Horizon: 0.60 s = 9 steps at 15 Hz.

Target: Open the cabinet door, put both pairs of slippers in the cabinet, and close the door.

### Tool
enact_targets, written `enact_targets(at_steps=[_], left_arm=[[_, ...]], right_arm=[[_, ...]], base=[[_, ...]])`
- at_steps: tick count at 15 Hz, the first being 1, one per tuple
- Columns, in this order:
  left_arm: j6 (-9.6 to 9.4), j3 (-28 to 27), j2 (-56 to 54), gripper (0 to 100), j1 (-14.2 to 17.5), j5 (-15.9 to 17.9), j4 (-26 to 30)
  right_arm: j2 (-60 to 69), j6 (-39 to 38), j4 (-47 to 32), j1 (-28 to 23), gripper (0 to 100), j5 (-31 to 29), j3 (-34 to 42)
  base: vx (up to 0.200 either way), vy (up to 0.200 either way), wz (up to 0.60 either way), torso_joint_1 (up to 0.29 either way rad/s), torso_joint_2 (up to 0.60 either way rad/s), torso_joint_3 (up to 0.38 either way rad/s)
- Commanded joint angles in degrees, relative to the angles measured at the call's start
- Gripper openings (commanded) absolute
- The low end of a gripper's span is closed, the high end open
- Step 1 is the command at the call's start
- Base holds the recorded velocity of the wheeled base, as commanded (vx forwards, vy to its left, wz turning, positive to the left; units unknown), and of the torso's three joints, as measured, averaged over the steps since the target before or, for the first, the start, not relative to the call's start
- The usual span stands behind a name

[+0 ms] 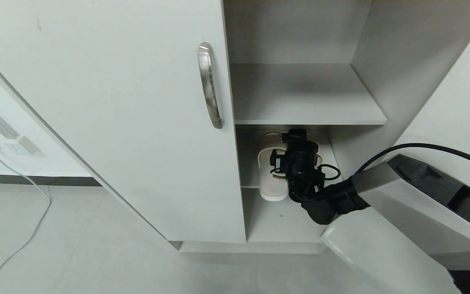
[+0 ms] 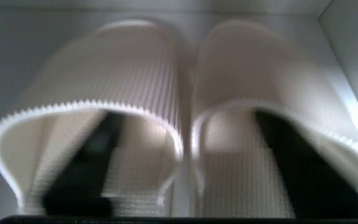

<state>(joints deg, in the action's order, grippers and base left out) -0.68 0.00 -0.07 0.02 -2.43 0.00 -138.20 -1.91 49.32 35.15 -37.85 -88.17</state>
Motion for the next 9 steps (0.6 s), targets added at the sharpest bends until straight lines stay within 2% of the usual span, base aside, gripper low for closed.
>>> enact_targets(at_steps=[1,5,9], left_arm=[[-0.02,0.0,0.1,0,0.0,0.0,0.0],[-0.11,0.0,0.1,0,0.1,0.0,0.0],[-0.2,0.0,0.1,0,0.0,-0.1,0.0]], right_arm=[[3.6,0.0,0.8,0.5,100,0.0,5.3],[12.1,0.0,5.2,2.6,100,-0.5,16.1],[21.0,-0.1,13.4,10.1,100,-2.6,35.2]], base=[[0.0,0.0,0.0,0.0,0.0,0.0],[0.0,0.0,0.0,0.0,0.0,0.0],[0.0,0.0,0.0,0.0,0.0,0.0]])
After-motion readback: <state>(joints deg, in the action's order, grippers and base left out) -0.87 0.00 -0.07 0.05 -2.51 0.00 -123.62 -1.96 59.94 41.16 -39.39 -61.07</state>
